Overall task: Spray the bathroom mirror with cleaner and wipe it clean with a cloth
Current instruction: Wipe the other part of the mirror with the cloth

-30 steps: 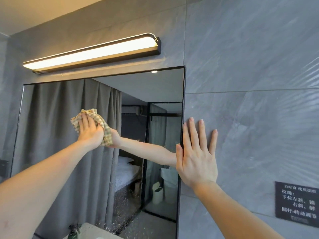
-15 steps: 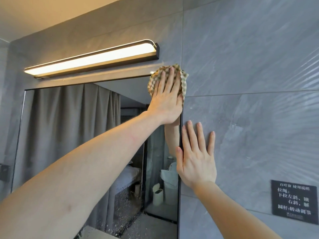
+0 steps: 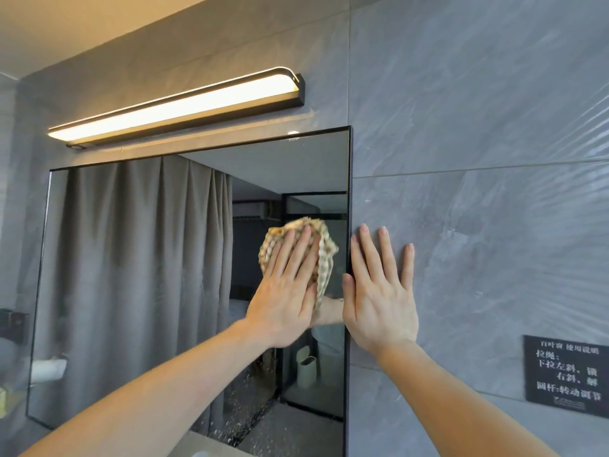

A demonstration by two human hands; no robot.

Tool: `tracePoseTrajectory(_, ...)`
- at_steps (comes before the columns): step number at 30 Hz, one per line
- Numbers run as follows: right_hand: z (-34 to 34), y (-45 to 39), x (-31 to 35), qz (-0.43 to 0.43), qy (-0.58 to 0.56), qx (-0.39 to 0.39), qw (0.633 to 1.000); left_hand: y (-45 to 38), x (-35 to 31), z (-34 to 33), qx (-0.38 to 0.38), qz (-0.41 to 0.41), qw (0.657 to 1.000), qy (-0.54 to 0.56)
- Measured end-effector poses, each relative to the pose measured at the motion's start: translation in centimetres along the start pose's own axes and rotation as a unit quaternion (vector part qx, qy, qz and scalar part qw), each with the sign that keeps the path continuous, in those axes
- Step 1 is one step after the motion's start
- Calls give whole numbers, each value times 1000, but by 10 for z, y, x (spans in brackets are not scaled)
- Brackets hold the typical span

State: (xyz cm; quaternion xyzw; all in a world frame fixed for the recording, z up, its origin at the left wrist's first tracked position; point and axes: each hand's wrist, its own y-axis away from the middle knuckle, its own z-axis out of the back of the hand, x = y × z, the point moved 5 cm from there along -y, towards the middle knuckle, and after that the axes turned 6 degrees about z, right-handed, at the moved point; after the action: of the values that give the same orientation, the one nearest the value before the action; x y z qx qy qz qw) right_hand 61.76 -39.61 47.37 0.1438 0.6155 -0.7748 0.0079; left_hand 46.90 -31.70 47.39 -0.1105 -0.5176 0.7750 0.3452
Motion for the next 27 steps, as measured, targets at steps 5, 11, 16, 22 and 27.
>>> tracePoseTrajectory(5, 2, 0, 0, -1, 0, 3, 1000, 51, 19, -21, 46, -20, 996, -68)
tracePoseTrajectory(11, 2, 1, -1, 2, 9, -8, 1000, 5, 62, -4, 37, 59, 996, -53)
tracePoseTrajectory(16, 1, 1, 1, 5, 14, -9, 1000, -40, 156, 17, 25, 245, 969, 38)
tracePoseTrajectory(22, -2, 2, 0, 3, 16, -17, 1000, 26, 264, -12, 48, 480, 864, 144)
tracePoseTrajectory(27, -4, 1, 1, 0, 21, -6, 1000, 100, 278, -51, 49, 567, 802, 182)
